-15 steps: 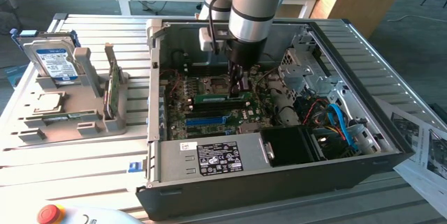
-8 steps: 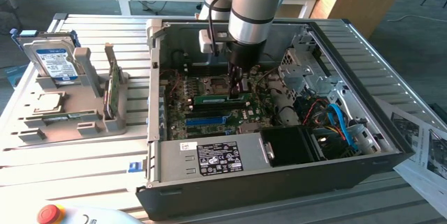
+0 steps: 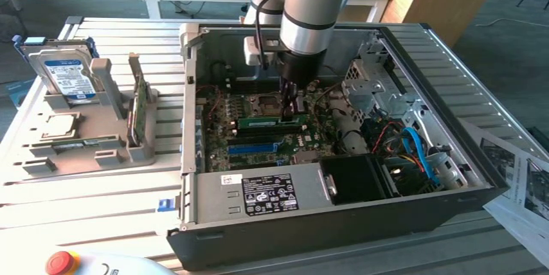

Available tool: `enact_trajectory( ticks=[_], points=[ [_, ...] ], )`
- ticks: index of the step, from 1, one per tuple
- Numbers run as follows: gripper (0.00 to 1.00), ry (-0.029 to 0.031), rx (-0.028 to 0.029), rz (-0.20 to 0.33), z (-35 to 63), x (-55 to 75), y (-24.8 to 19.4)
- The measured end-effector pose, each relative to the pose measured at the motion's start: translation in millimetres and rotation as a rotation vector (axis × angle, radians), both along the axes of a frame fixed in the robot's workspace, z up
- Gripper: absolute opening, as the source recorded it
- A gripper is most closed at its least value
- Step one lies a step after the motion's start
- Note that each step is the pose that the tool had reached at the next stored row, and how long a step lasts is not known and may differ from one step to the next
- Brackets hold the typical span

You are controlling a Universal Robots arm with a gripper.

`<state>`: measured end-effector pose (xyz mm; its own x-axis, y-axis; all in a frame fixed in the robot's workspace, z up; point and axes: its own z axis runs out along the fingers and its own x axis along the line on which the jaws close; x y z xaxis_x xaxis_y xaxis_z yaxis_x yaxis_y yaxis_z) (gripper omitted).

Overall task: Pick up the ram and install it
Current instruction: 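Insert the ram into the slot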

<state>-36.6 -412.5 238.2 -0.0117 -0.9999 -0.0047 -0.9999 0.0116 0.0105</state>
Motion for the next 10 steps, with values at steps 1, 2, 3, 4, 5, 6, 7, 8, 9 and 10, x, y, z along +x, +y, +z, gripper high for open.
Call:
enact_trajectory(
  ticks=[1,2,3,4,5,6,7,8,9,10],
  points=[
    [0.12,0.0,0.0,0.0,0.0,0.0,-0.4],
    [0.12,0.0,-0.0001,0.0,0.0,0.1,-0.8],
    [0.12,0.0,0.0,0.0,0.0,0.1,-1.2],
    [0.12,0.0,0.0,0.0,0.0,0.1,-1.7],
    [0.12,0.0,-0.0001,0.0,0.0,0.1,-2.0],
    [0.12,0.0,0.0,0.0,0.0,0.1,-2.3],
    [0.12,0.0,0.0,0.0,0.0,0.1,-2.4],
    [0.12,0.0,0.0,0.0,0.0,0.1,-2.4],
    [0.12,0.0,0.0,0.0,0.0,0.1,-2.4],
    [0.12,0.0,-0.0001,0.0,0.0,0.1,-2.4]
  ],
)
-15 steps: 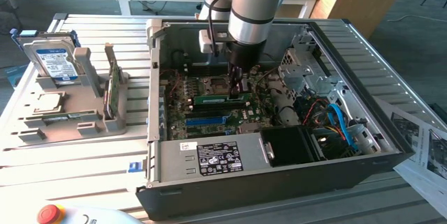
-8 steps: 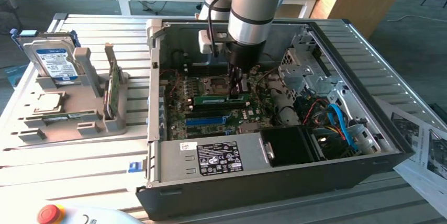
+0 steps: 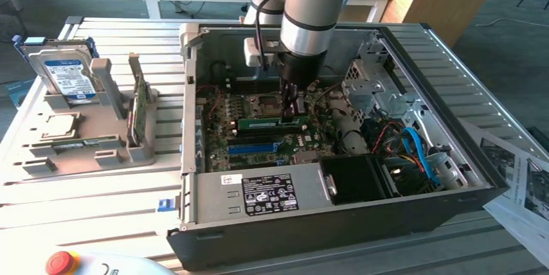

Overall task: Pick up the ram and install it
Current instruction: 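Insert the ram into the slot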

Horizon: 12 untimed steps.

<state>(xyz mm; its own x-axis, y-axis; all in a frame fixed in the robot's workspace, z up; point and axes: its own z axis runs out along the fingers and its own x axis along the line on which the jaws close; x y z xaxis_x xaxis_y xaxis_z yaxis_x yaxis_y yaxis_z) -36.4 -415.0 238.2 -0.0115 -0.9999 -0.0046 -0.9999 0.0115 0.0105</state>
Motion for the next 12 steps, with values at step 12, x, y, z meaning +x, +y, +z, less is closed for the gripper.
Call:
enact_trajectory(
  ticks=[12],
  points=[
    [0.12,-0.0009,0.0002,0.0,-1.2,0.0,0.2]
  ],
)
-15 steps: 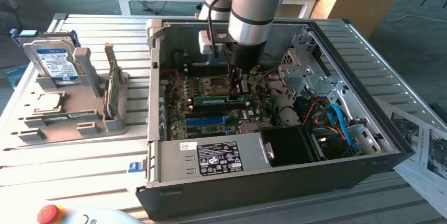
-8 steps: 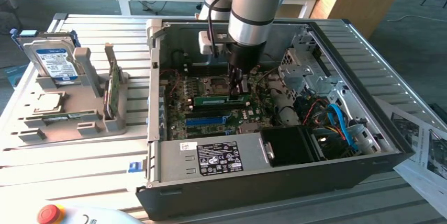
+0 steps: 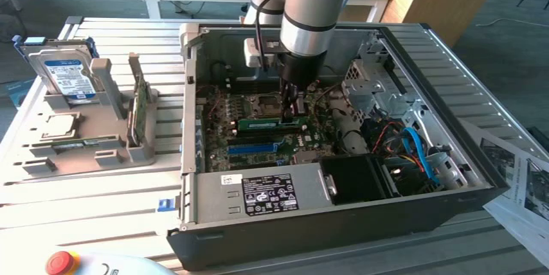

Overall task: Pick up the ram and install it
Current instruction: 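Insert the ram into the slot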

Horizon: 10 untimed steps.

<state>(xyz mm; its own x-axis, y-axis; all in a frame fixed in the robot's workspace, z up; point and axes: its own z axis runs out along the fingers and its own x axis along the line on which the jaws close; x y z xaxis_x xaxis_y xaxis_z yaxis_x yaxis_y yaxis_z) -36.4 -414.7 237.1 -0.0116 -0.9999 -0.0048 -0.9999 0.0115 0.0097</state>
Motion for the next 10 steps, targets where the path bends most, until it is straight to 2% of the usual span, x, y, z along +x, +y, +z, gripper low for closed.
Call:
enact_trajectory(
  ticks=[10],
  points=[
    [0.12,0.0001,-0.0003,0.0,-0.1,-0.6,1.9]
  ],
)
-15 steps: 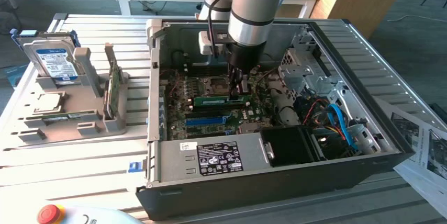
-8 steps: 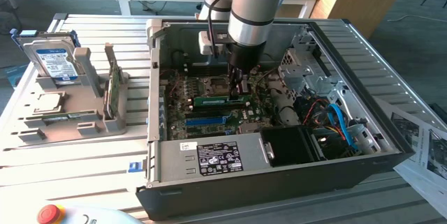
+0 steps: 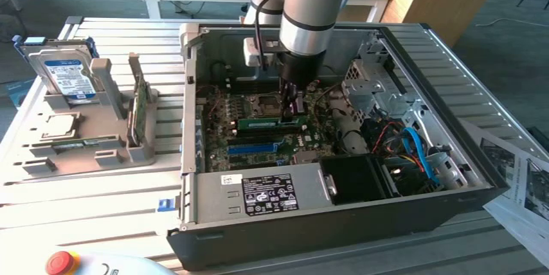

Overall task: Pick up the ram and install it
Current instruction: 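Insert the ram into the slot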

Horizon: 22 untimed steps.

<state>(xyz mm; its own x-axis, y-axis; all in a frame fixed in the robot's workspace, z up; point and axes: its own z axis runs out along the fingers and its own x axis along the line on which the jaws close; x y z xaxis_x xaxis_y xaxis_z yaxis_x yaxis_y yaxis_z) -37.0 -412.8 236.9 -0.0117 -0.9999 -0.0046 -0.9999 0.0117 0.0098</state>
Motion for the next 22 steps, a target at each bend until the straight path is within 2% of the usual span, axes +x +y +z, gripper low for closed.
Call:
enact_trajectory(
  ticks=[22],
  points=[
    [0.12,-0.0008,0.0001,0.0,-5.1,-0.8,0.0]
  ],
)
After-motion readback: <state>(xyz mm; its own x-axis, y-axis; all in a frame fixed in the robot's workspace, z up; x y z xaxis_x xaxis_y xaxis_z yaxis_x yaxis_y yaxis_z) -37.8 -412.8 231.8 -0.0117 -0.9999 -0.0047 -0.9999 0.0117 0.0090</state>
